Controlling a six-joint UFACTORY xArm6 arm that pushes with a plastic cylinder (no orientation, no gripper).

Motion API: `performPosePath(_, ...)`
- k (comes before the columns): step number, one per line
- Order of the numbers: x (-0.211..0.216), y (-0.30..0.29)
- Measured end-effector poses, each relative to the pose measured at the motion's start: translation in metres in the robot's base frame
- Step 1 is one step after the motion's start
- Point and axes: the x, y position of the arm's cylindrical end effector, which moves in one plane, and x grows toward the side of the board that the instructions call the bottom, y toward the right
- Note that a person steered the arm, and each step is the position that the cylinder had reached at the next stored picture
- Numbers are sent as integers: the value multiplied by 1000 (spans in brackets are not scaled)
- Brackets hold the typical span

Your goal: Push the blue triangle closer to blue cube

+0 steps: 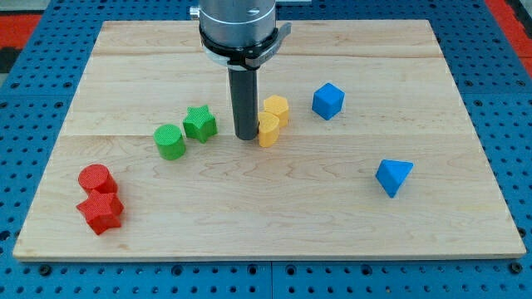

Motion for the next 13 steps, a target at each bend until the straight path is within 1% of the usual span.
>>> performPosePath(1, 18, -25)
performPosePath(2, 24, -35)
performPosePath(3, 60, -35)
performPosePath(4, 69, -23)
performPosePath(5, 114, 15)
performPosePath(6, 108, 74)
performPosePath(8, 96, 149)
performPosePath(10, 125, 141)
performPosePath(12, 139, 141)
performPosePath(13, 166, 173)
